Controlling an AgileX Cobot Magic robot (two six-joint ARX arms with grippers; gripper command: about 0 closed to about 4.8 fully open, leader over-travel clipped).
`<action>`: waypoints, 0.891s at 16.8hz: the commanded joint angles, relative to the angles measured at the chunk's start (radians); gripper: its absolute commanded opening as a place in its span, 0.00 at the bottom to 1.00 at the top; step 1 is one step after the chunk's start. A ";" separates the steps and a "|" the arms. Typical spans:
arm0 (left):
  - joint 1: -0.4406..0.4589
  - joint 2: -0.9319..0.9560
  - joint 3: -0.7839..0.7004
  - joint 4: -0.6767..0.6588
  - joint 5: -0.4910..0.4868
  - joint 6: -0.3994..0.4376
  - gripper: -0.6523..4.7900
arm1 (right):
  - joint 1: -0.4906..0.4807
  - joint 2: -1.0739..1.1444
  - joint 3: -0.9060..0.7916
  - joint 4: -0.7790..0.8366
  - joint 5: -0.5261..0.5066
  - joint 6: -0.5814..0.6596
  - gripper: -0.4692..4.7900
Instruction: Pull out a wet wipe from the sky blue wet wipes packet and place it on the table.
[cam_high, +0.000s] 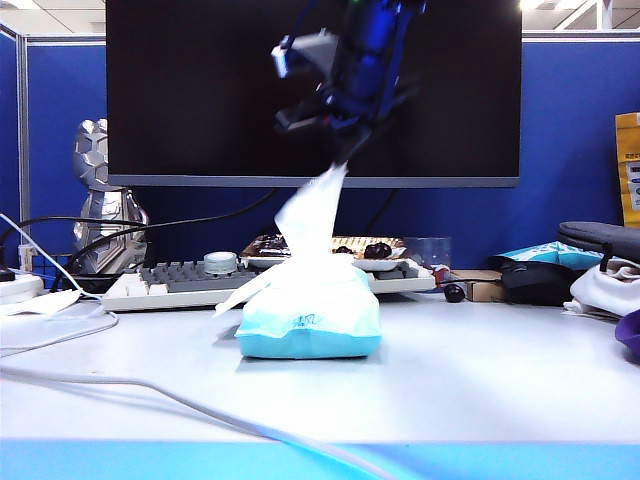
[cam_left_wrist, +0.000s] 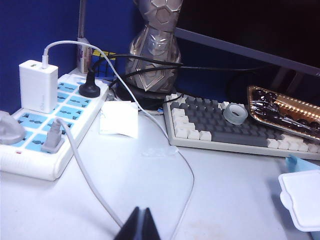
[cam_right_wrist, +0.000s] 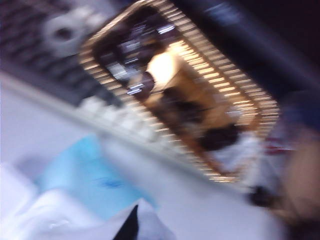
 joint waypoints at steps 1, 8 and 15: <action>0.001 -0.003 0.003 0.009 -0.003 -0.002 0.12 | 0.002 -0.048 0.003 0.058 0.163 -0.038 0.08; 0.001 -0.003 0.003 0.009 -0.003 -0.002 0.12 | 0.007 -0.166 0.003 -0.093 0.442 -0.115 0.08; 0.001 -0.003 0.003 0.009 -0.003 -0.002 0.12 | 0.007 -0.191 0.001 -0.499 0.369 0.004 0.08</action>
